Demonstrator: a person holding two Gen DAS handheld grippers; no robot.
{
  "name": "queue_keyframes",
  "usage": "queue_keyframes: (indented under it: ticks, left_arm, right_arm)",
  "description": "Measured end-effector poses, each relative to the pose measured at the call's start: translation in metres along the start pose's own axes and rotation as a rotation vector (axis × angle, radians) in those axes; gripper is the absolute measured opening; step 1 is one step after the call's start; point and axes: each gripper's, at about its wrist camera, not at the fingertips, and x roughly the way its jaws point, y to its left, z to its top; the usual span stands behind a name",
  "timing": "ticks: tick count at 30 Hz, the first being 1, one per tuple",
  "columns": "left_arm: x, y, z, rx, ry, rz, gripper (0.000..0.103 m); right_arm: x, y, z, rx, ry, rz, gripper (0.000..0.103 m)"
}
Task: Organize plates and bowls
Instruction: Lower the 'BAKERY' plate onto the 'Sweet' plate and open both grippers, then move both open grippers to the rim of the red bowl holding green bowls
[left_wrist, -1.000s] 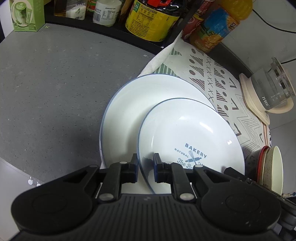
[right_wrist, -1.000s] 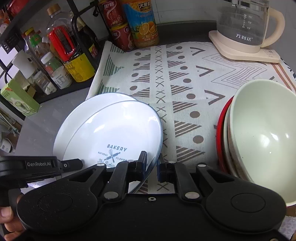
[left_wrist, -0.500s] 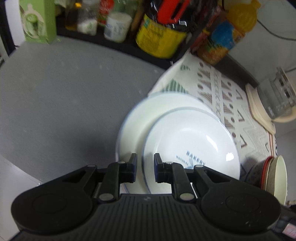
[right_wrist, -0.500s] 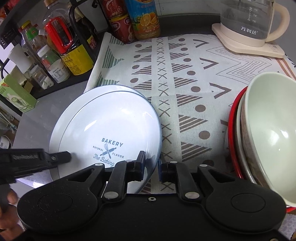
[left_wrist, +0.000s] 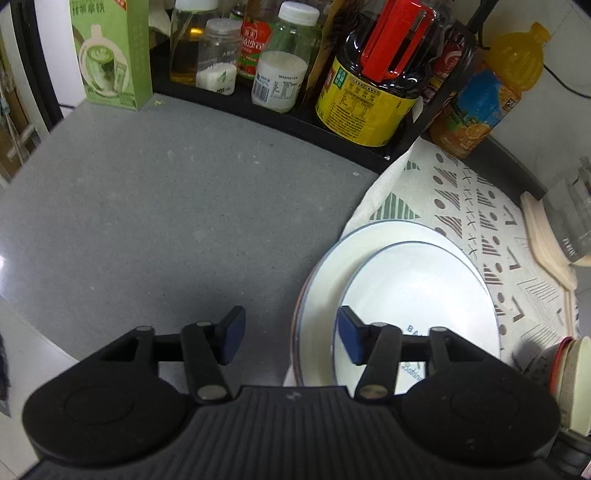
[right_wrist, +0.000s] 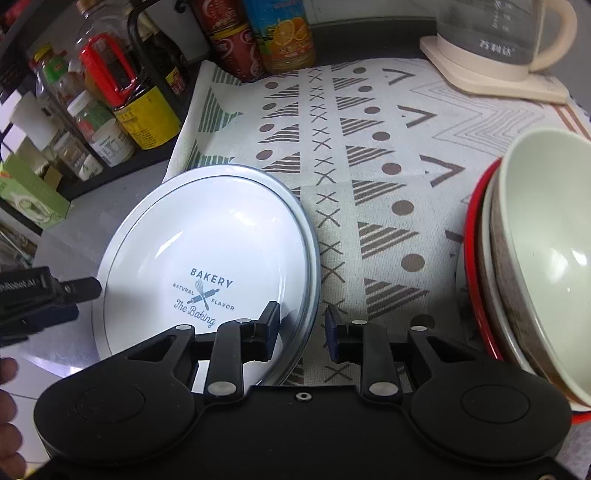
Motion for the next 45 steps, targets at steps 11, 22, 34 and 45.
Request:
queue_keyframes:
  ticks: [11, 22, 34, 45]
  left_arm:
    - [0.021, -0.001, -0.005, 0.003, -0.007, -0.032, 0.061]
    - [0.028, 0.005, -0.007, -0.097, -0.006, -0.111, 0.034]
    - [0.026, 0.001, 0.002, -0.066, 0.013, -0.065, 0.031]
    - [-0.004, -0.032, 0.010, 0.040, -0.023, -0.021, 0.067]
  right_arm:
    - [0.001, -0.001, -0.004, -0.019, 0.003, 0.042, 0.027]
    - [0.010, 0.000, 0.005, -0.034, 0.009, 0.037, 0.028]
    - [0.014, 0.007, 0.010, -0.076, 0.020, 0.035, 0.039]
    - [-0.034, 0.010, 0.025, -0.111, -0.102, 0.086, 0.068]
